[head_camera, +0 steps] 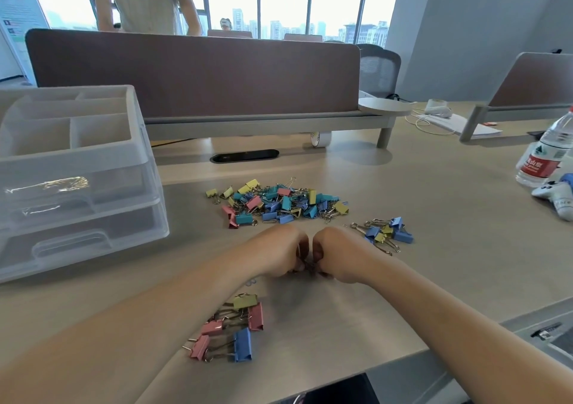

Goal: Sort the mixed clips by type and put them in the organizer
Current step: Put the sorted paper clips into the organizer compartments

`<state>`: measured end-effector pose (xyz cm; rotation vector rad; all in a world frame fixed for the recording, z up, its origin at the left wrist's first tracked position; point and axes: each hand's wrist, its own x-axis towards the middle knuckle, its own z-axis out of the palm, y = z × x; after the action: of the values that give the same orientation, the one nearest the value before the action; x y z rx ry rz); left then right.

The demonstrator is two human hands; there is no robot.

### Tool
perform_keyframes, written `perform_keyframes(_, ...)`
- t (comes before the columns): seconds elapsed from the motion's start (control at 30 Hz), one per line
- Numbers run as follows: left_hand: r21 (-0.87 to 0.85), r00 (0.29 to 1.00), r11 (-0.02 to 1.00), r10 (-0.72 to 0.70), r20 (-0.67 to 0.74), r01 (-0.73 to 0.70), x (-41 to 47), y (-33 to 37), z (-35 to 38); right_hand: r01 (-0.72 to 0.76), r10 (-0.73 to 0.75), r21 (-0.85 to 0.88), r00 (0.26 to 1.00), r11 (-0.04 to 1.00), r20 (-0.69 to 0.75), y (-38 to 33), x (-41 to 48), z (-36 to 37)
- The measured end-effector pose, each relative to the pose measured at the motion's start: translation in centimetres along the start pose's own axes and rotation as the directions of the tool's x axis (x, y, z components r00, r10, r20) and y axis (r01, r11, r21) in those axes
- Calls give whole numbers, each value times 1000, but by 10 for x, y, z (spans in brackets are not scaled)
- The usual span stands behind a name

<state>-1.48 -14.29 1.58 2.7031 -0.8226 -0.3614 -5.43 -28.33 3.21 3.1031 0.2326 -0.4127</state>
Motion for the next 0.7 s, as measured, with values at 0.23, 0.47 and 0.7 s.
perform_keyframes(0.23,28,999,999,-30,18,30,0,2,0,-1,12,155,998,988,-68,2,-5,4)
perform_keyframes(0.47,33,999,999,-42,-9,42,0,2,1,-36,63,306,995,951,-79,8,-2,6)
perform_keyframes(0.7,-196,994,976,-100,-30,92,-5,-9,0,-62,95,496,995,866,-42,19,-2,8)
